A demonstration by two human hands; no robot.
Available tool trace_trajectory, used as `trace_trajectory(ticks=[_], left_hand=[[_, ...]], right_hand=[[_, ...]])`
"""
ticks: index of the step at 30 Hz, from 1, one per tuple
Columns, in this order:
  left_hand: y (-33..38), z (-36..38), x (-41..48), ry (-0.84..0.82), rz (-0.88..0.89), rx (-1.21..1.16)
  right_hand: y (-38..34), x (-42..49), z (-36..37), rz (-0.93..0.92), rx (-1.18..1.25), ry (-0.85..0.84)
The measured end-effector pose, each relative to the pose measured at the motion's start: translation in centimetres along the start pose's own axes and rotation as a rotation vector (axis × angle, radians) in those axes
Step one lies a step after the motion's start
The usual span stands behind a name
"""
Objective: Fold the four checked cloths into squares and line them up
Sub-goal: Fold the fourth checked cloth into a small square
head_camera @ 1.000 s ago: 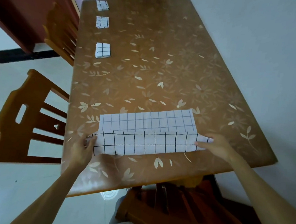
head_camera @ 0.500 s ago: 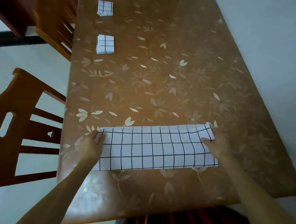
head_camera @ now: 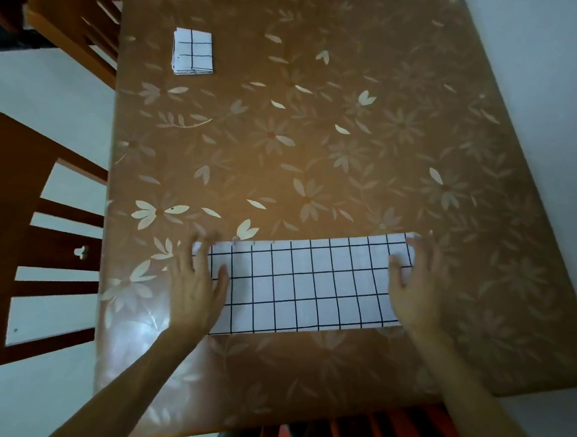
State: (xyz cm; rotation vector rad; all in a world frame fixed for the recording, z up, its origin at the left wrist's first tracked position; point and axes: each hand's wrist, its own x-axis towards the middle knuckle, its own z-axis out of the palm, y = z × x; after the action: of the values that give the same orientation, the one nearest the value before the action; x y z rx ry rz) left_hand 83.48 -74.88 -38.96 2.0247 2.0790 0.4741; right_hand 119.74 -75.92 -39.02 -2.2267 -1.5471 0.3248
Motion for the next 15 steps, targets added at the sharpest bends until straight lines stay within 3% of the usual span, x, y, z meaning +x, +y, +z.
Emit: trace_trajectory(ticks=[2, 6, 10, 15], left_hand=[[3.0, 1.2, -1.4, -0.128, 0.201, -0.011], [6.8, 5.2, -3.3, -0.374, 0.456, 0.102], [6.4, 6.9, -2.8, -0.431, 0.520, 0.213], [5.8, 6.8, -2.6, -0.450, 0.567, 0.265]], right_hand=[[-2.8, -2.2, 1.2, -0.216, -0.021, -0.089], [-6.6, -5.4, 5.3, -0.430, -0.150, -0.316], [-6.7, -6.4, 7.4, -0.433, -0.339, -0.427], [-6.3, -7.0, 7.5, -0.406, -0.347, -0.462]])
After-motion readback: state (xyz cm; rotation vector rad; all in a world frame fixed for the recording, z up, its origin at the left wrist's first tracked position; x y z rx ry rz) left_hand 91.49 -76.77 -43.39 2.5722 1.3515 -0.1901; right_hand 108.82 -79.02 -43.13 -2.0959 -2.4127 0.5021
